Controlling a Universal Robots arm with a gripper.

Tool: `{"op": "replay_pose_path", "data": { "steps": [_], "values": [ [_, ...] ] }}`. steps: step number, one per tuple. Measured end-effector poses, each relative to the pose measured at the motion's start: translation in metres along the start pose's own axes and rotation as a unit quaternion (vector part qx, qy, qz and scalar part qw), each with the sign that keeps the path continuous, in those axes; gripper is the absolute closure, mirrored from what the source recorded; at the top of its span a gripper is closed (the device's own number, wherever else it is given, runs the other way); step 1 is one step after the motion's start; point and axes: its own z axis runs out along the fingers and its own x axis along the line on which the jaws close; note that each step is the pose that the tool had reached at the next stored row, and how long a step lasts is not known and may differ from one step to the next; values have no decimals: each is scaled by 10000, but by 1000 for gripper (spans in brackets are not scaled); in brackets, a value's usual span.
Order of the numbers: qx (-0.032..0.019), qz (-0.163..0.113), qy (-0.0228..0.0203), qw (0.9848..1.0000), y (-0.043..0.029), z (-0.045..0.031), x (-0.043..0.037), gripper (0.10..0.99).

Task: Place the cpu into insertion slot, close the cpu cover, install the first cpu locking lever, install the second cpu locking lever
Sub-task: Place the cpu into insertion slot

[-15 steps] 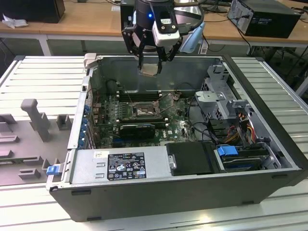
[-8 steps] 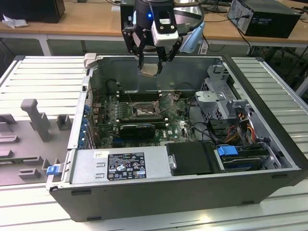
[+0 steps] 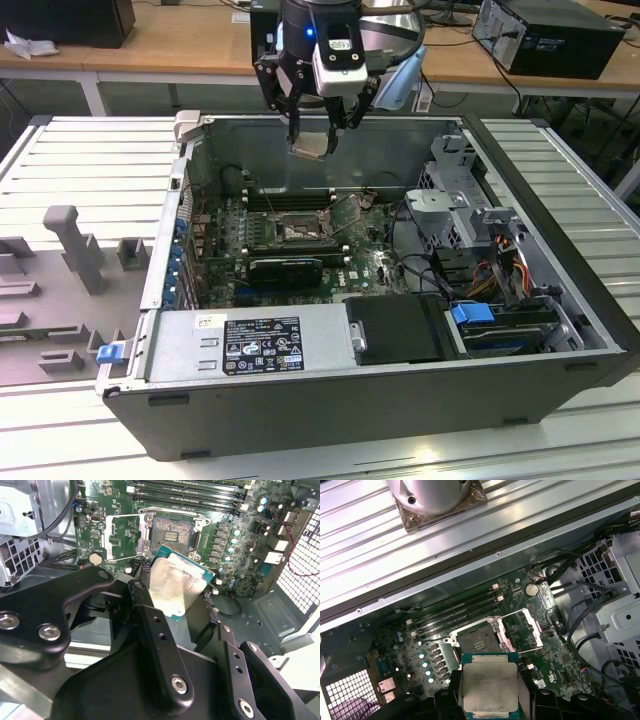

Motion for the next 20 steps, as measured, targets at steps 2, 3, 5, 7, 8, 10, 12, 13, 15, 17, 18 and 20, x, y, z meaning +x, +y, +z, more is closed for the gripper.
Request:
{"op": "replay_pose_path", "data": {
  "steps": [2, 3, 5, 7, 8, 10, 12, 13, 15, 17, 18, 20],
  "values": [
    [-1, 44, -4, 10000, 0, 1, 0, 557],
    [-2, 76, -7, 10000, 0, 1, 0, 557],
    [-3, 124, -11, 9999, 0, 1, 0, 557],
    [-4, 165, -14, 9999, 0, 2, 0, 557],
    [-4, 185, -16, 9998, 0, 2, 0, 557],
    [-5, 232, -21, 9997, 0, 3, 0, 557],
    [-5, 277, -25, 9996, 0, 3, 0, 557],
    [-5, 301, -27, 9995, 0, 3, 0, 557],
    [-6, 349, -31, 9994, 0, 3, 0, 557],
    [-8, 462, -41, 9989, 0, 4, 0, 557],
    [-8, 560, -51, 9984, 0, 5, 0, 557],
    [-10, 670, -61, 9977, -1, 6, 0, 557]
  ]
}}
